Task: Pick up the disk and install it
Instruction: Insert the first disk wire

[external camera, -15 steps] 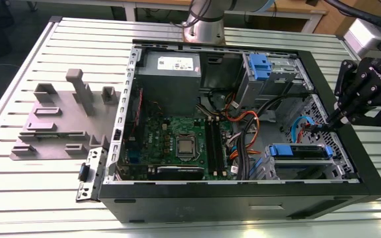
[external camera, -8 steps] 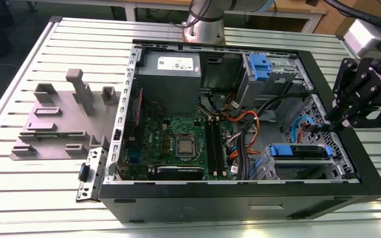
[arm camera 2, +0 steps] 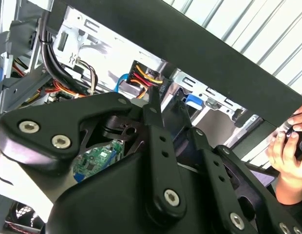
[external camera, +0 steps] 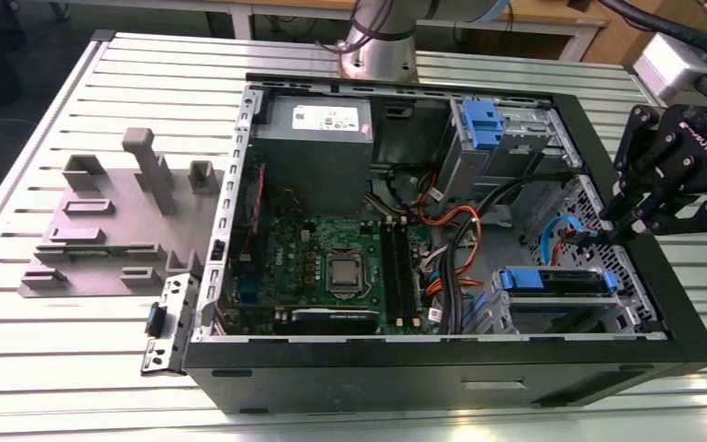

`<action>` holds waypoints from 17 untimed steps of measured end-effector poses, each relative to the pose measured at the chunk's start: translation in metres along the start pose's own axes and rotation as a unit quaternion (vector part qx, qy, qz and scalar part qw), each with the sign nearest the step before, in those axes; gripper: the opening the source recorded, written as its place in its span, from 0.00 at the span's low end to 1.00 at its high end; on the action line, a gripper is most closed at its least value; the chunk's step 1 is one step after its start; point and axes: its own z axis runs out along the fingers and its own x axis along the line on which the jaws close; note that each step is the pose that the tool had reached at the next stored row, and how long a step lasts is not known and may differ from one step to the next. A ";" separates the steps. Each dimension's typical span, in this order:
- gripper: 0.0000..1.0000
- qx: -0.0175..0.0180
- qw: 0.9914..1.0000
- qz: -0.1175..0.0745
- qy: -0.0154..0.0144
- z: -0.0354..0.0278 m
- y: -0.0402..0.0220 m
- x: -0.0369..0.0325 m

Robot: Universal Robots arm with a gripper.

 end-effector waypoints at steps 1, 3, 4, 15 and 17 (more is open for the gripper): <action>0.31 0.000 1.000 0.000 0.000 0.0005 -0.0001 -0.0007; 0.31 -0.001 1.000 0.000 0.002 0.0019 -0.0002 -0.0016; 0.31 -0.001 1.000 0.000 0.004 0.0026 -0.0003 -0.0018; 0.31 -0.004 1.000 -0.001 0.015 0.0090 -0.0015 -0.0033; 0.31 -0.004 1.000 -0.001 0.015 0.0095 -0.0018 -0.0036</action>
